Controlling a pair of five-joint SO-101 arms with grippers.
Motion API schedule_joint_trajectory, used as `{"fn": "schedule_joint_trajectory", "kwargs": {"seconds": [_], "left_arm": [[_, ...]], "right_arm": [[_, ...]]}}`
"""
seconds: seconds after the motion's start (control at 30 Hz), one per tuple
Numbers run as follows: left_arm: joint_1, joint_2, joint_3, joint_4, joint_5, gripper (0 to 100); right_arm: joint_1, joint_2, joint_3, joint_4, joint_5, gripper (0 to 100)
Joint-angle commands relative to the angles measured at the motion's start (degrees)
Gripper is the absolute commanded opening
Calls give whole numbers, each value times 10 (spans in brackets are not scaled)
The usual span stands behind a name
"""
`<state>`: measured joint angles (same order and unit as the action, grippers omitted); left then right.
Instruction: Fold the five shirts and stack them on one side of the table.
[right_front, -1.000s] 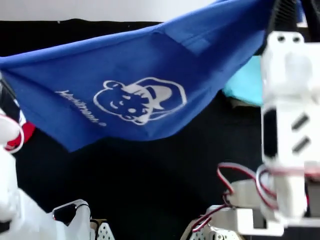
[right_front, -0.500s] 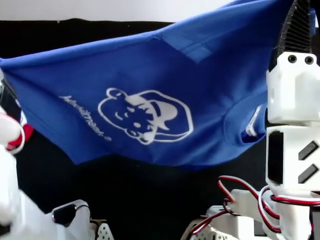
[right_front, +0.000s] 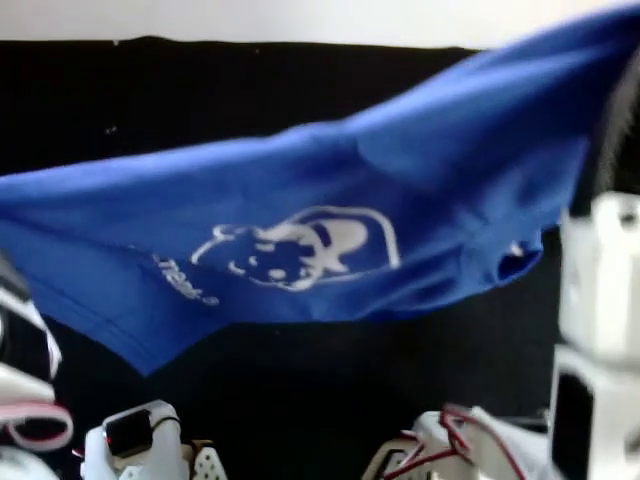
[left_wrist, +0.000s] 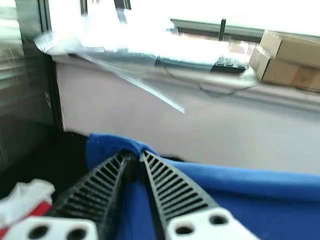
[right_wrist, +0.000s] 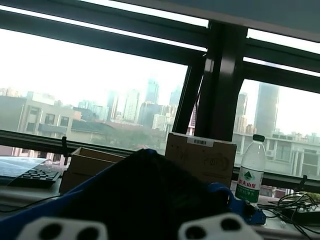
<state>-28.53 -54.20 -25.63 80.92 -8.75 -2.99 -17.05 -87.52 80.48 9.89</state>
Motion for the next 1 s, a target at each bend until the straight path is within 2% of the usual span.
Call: {"fn": "schedule_joint_trajectory", "kwargs": {"seconds": [0.0, 0.27, 0.43, 0.67, 0.83, 0.97], "left_arm": [[0, -18, -11, 0, 3, 8], [0, -36, -7, 1, 3, 8], [0, 16, 73, -5, 2, 8], [4, 154, 227, -142, -18, 8], [4, 274, 238, -238, -23, 8], [21, 354, 238, -294, -69, 8]], "right_arm": [[7, -19, -5, -10, -5, 5], [7, 4, -4, 13, -5, 5], [7, 88, -4, 10, -5, 5], [6, 294, -4, 7, -5, 5], [5, 447, -7, -45, -5, 5], [0, 500, -5, -84, -5, 5]]}}
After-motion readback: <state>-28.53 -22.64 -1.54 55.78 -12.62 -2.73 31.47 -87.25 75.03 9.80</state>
